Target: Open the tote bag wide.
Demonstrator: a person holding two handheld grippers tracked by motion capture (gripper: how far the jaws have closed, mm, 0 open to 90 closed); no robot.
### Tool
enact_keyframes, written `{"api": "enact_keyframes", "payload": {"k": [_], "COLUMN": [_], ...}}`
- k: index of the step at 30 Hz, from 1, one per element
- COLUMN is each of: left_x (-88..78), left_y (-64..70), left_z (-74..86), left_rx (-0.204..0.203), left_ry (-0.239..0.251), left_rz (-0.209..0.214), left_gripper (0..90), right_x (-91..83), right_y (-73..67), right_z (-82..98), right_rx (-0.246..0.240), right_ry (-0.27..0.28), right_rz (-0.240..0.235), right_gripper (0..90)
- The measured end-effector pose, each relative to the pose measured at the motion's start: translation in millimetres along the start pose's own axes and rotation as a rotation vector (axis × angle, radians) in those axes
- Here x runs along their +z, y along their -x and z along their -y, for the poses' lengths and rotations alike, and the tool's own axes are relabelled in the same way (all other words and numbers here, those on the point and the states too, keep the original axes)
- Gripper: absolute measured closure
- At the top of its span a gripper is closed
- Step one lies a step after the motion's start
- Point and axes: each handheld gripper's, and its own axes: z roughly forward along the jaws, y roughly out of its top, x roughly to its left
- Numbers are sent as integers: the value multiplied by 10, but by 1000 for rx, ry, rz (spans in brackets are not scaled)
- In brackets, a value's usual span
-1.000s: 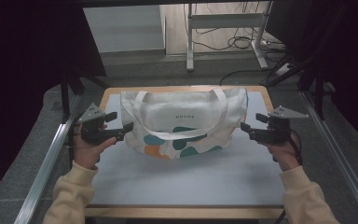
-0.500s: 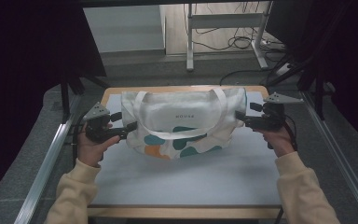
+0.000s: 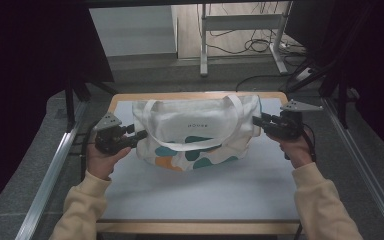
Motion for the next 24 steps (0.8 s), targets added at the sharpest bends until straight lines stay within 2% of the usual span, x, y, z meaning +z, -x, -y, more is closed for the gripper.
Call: {"api": "enact_keyframes", "payload": {"k": [2,6,15,19,24], "left_x": [-17,-57,-158,-217,-205], "left_y": [8,16,47,83,127], "left_z": [4,18,104,178,246], "left_rx": [4,13,33,43,61], "left_ry": [12,22,40,50,47], "left_rz": [6,19,26,29,17], "left_gripper": [719,790,820,823,824], "right_x": [-22,-65,-187,-246,-248], "right_y": [-28,-73,-149,-191,-215], "right_z": [5,10,115,153,207], "right_rx": [-19,-46,-72,-86,-96], "right_ry": [13,37,90,97,87], "right_rz": [20,38,45,42,43], "right_gripper": [770,824,846,847,847]}}
